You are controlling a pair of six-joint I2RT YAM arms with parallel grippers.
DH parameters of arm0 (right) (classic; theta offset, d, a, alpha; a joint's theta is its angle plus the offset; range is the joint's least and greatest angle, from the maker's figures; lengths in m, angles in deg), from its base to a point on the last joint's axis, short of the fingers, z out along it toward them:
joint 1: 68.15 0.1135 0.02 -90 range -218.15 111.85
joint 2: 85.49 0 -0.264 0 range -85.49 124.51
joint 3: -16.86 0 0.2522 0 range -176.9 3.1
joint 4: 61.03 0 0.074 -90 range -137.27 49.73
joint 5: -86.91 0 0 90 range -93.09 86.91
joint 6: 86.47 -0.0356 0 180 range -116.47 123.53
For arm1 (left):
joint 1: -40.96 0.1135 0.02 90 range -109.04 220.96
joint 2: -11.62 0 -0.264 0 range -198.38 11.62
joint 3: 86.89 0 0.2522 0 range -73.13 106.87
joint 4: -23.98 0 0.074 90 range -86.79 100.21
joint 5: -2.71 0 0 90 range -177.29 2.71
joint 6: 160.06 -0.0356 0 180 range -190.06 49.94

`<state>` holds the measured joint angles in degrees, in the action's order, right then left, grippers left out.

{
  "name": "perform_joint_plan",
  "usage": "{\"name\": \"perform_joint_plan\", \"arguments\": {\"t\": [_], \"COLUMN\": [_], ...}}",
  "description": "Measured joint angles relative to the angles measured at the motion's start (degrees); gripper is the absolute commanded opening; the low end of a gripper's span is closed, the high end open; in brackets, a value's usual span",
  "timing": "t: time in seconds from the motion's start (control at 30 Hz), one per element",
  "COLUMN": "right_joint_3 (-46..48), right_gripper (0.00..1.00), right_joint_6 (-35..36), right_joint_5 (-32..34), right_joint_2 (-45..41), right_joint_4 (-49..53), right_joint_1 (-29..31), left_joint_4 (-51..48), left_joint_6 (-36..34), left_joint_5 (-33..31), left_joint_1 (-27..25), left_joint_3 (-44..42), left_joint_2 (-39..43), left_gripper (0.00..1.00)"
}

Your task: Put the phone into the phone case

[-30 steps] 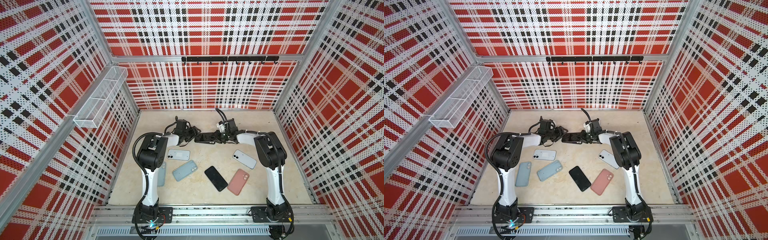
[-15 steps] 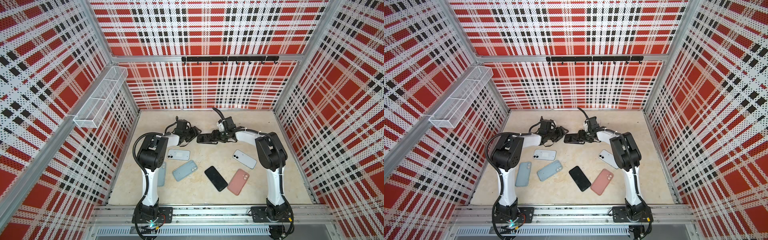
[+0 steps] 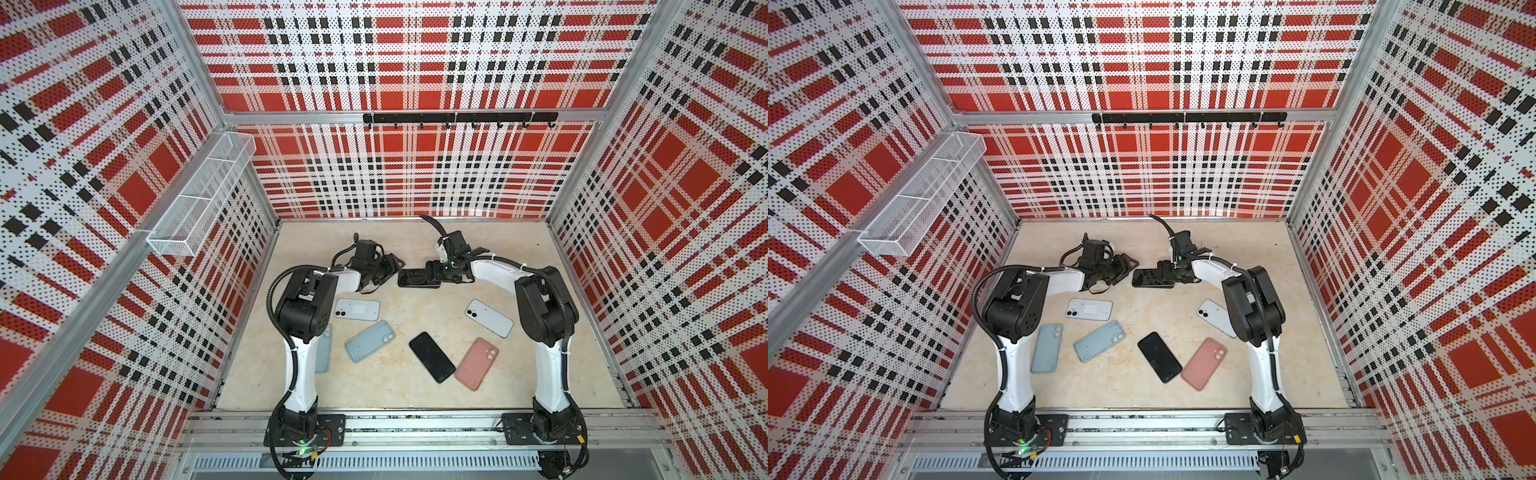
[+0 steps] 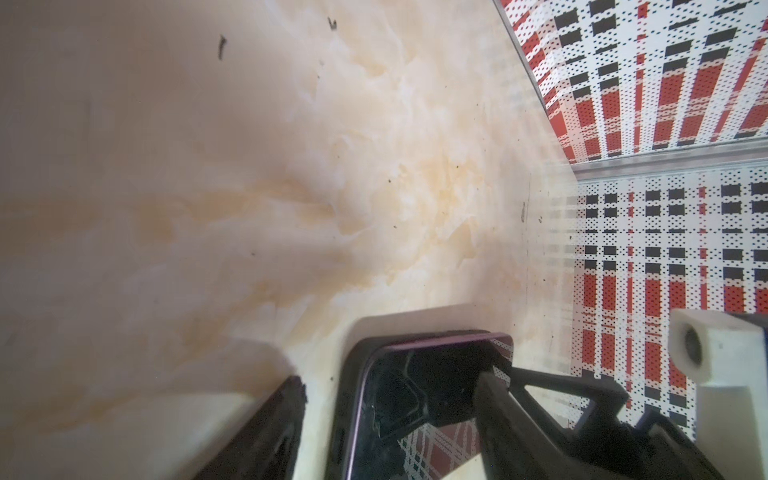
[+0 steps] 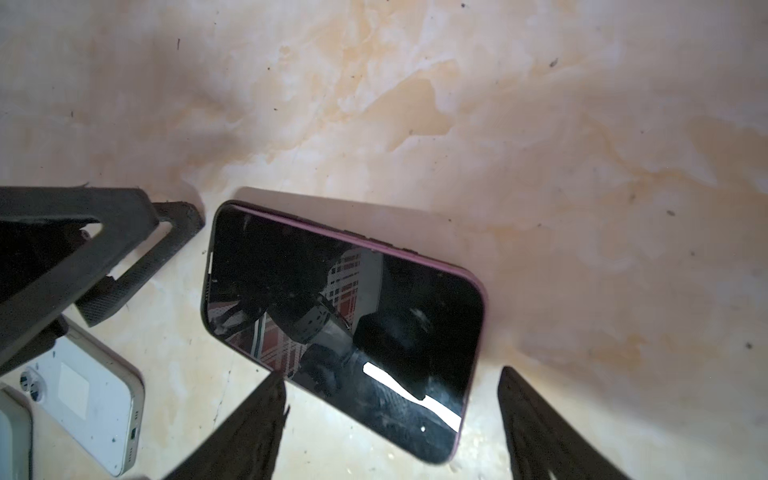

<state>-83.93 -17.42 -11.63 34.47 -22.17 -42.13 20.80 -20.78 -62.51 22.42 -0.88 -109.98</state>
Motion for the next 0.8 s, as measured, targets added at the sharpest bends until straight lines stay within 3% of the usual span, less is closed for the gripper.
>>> {"name": "perform_joint_plan", "arguments": {"t": [0.27,0.8], "right_joint_3": [0.1,0.1], "right_gripper": [0.74,0.55], "right_joint_6": [1.7,2.6], "right_joint_5": [2.4,-2.3], "right_joint_2": [-1.8,-0.2], "right_joint_4": [0.7,-0.5], "right_joint_1": [-0.3,-3.0], "left_joint_4": [-0.1,-3.3], "left_joint_6": [0.6,-1.0], "left_joint_5": [-0.2,-1.7], "left_joint_1": [-0.7,-2.0], "left_joint_3": [0.0,1.7], "left_joint_2": [-0.2,-1.0], "left_gripper": [0.56,0.45]}}
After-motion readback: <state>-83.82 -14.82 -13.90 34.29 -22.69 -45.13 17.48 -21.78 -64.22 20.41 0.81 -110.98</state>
